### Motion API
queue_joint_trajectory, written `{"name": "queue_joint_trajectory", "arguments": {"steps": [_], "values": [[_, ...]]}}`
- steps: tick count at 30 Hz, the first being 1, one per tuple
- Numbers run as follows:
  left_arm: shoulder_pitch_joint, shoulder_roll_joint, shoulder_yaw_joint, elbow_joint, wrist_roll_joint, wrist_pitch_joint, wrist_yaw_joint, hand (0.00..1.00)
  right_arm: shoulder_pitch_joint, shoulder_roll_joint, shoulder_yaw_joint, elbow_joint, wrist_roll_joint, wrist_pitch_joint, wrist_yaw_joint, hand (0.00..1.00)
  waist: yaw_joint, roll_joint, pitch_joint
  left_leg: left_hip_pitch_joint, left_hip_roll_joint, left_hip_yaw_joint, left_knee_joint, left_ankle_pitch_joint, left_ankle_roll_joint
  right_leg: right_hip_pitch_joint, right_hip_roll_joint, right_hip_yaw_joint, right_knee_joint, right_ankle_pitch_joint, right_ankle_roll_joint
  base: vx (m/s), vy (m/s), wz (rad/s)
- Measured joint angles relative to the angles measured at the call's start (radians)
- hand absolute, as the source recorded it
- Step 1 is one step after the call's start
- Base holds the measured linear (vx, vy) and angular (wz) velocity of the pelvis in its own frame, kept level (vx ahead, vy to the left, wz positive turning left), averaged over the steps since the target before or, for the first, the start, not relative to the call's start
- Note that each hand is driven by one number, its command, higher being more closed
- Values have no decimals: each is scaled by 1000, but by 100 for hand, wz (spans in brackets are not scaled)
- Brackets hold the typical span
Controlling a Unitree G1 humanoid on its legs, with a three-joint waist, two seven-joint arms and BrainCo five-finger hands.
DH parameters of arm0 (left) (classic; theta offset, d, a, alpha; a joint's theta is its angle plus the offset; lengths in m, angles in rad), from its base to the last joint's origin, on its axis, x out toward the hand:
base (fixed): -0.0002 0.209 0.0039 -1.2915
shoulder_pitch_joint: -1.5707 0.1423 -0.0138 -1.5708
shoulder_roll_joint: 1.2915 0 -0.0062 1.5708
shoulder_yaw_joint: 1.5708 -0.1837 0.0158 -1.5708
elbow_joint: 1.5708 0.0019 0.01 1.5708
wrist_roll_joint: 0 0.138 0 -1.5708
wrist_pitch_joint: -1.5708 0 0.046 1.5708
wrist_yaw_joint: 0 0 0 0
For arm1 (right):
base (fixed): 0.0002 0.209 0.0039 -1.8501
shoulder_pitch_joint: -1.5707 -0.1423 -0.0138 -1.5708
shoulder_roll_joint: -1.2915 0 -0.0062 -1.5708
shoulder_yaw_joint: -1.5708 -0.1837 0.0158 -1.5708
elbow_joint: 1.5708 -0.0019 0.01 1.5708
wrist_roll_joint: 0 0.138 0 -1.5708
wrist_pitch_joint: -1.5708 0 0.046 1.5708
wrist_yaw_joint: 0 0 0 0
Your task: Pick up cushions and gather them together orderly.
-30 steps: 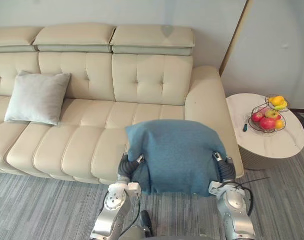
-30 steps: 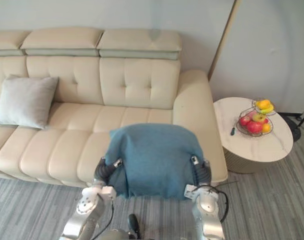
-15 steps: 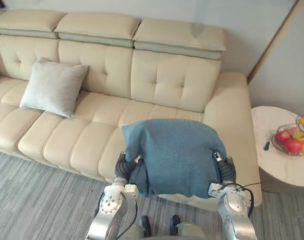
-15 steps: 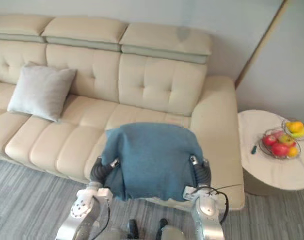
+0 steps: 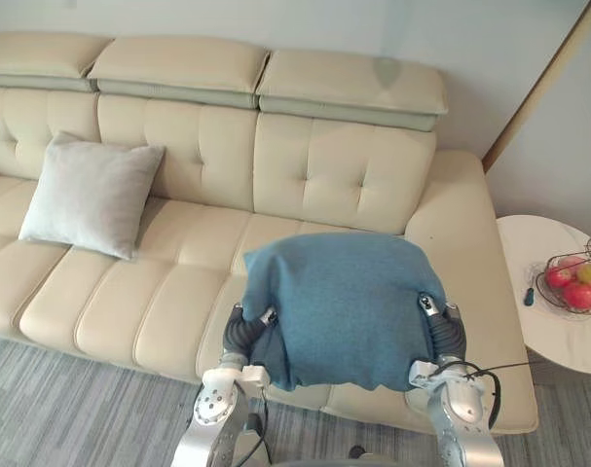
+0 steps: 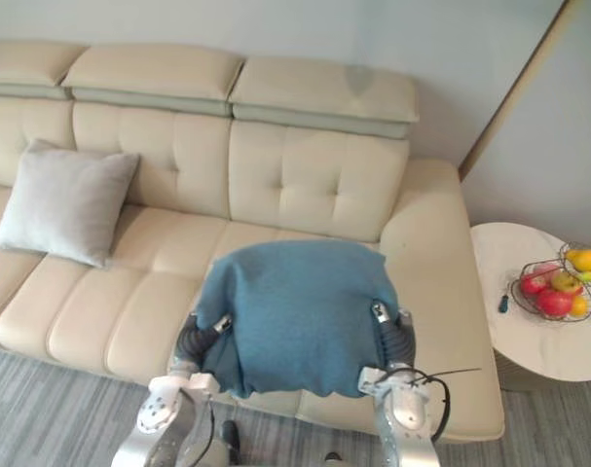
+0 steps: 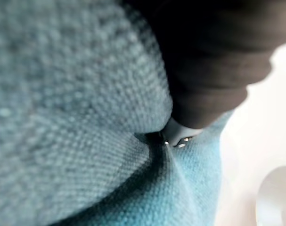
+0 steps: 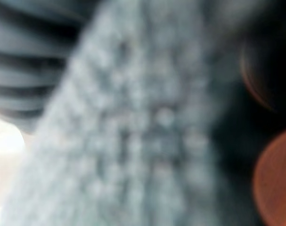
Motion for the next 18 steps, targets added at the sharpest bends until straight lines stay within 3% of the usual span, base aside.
{"name": "queue_joint_trajectory", "arguments": {"steps": [4,9,14,18], "values": [[-4,0,-7,0,0,0,3,100,0,-3,0,1,0,0,-3,100,-4,-17,-3,7,-14,34,-5,-14,0,-9,-17,25,-32,4,7,-24,52,-33],[-76,-3,-9,0,-2,1,56,100,-65,-3,0,14,-22,0,-51,100,-2,-25,4,-121,7,70,32,-12,1,-158,0,74,-21,35,21,-85,8,-29],[-264,-4,11,1,1,1,160,100,-288,-8,0,118,-40,2,-140,100,3,-22,35,-261,30,97,77,2,16,-314,17,126,-3,79,24,-93,9,-29],[-563,-3,83,52,4,-10,243,100,-592,-59,-1,204,-40,7,-219,100,11,-5,79,-396,37,103,103,26,34,-456,20,141,20,113,30,-141,8,-8]]}}
